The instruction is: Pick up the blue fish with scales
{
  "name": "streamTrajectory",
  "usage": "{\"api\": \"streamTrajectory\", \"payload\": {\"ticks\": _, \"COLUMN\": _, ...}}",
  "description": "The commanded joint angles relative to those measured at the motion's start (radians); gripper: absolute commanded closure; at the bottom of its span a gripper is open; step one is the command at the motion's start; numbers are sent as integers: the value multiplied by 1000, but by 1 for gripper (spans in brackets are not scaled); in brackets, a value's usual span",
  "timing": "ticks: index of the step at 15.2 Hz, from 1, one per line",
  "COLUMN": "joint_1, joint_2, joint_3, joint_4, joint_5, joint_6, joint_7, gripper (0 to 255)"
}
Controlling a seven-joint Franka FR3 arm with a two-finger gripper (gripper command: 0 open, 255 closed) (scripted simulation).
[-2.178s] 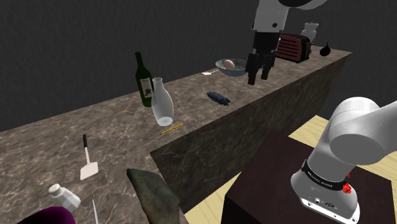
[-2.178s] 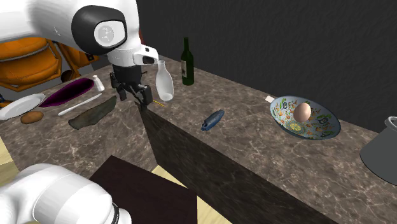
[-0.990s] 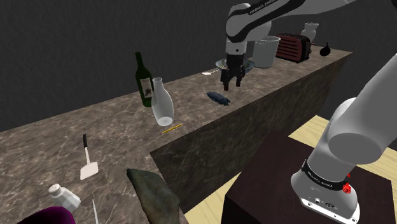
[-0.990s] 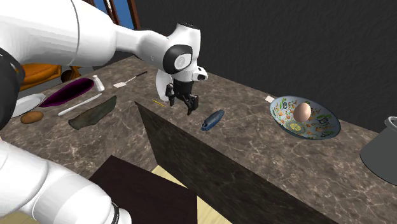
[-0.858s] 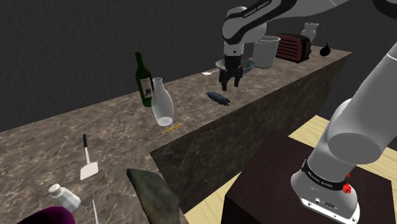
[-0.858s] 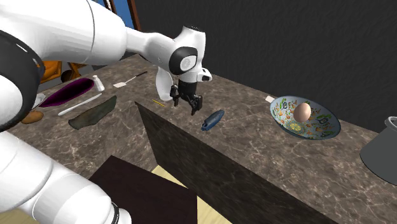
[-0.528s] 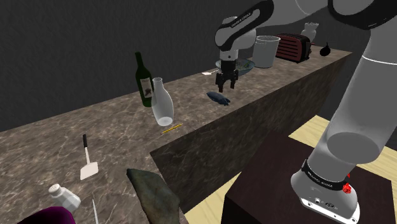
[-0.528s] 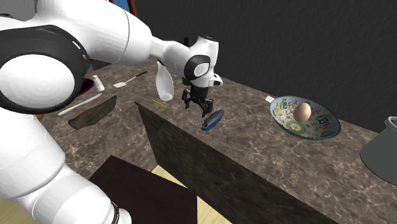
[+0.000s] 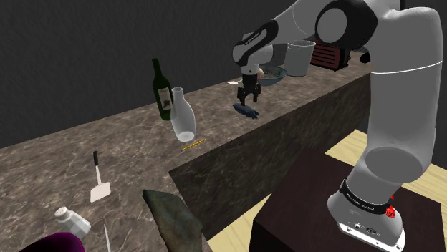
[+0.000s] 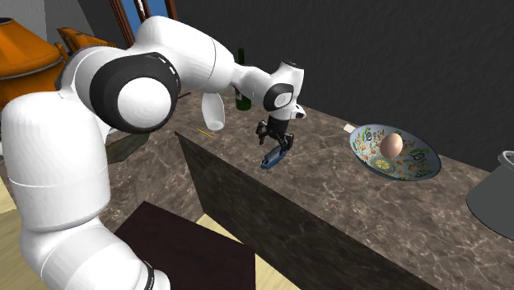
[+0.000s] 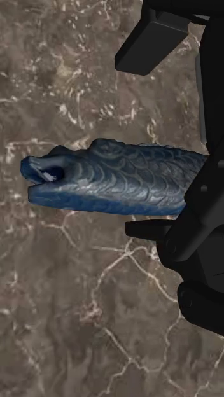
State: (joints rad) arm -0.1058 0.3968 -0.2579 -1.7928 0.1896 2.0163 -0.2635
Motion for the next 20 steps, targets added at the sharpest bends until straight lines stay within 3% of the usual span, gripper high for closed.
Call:
{"api": "streamTrajectory", "payload": {"ticks": 1, "joint_1": -18, "joint_2": 89, "joint_3": 5, "joint_4": 95, "joint_5": 17, "joint_6": -12, "joint_7": -9, "gripper": 0}}
{"api": "streamTrajectory", "payload": {"ticks": 10, "joint_1": -23, "joint_2": 143, "joint_3": 15, "joint_4": 71, "joint_5": 35, "joint_6": 64, "joint_7": -23, "gripper": 0}}
{"api": "streamTrajectory", "payload": {"ticks": 11, "joint_1": -24, "joint_2": 145, "joint_3": 15, "joint_4": 73, "joint_5": 35, "joint_6": 63, "joint_7": -24, "gripper": 255}}
{"api": "streamTrajectory", "payload": {"ticks": 20, "joint_1": -23, "joint_2": 143, "joint_3": 15, "joint_4": 71, "joint_5": 35, "joint_6": 64, "joint_7": -23, "gripper": 255}}
